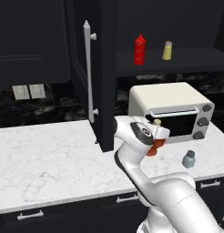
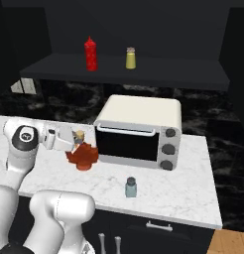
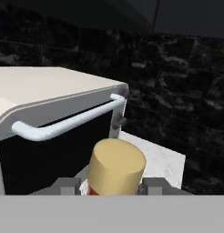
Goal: Put the shaker and condiment bottle from the counter next to their counterparts in the cabinet.
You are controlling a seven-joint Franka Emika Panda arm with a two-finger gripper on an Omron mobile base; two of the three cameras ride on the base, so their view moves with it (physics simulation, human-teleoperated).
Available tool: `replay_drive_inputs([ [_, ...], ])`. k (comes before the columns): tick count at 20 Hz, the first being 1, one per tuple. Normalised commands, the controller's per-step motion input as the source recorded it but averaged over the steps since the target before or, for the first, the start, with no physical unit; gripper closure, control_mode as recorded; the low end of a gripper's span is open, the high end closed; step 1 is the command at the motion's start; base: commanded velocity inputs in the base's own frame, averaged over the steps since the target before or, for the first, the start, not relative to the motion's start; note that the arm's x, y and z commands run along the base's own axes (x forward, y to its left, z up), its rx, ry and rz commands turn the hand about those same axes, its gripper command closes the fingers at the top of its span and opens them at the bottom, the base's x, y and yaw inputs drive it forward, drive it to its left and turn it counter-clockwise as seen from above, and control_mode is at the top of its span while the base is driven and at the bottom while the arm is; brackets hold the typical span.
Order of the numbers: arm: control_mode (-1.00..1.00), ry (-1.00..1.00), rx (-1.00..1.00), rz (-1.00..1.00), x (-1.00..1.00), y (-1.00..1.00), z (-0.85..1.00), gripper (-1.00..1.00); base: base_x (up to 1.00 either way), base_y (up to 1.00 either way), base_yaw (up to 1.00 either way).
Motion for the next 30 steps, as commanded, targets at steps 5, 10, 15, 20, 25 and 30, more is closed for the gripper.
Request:
replay_drive_inputs([
  [5, -1.0, 0.1, 0.0, 0.27, -0.01, 0.35, 0.43, 1.0, 0.0, 0.0, 0.0],
  [10, -1.0, 0.08, 0.0, 0.3, -0.04, 0.32, 0.48, 1.0, 0.0, 0.0, 0.0],
  [15, -1.0, 0.08, 0.0, 0.29, -0.08, 0.33, 0.57, 1.0, 0.0, 0.0, 0.0],
  [20, -1.0, 0.05, 0.0, 0.27, -0.14, 0.33, 0.64, 1.0, 0.0, 0.0, 0.0],
  [25, -1.0, 0.0, 0.0, 0.2, -0.01, 0.09, 0.78, 1.0, 0.0, 0.0, 0.0],
  [30, -1.0, 0.0, 0.0, 0.17, 0.0, 0.0, 0.87, 1.0, 0.0, 0.0, 0.0],
])
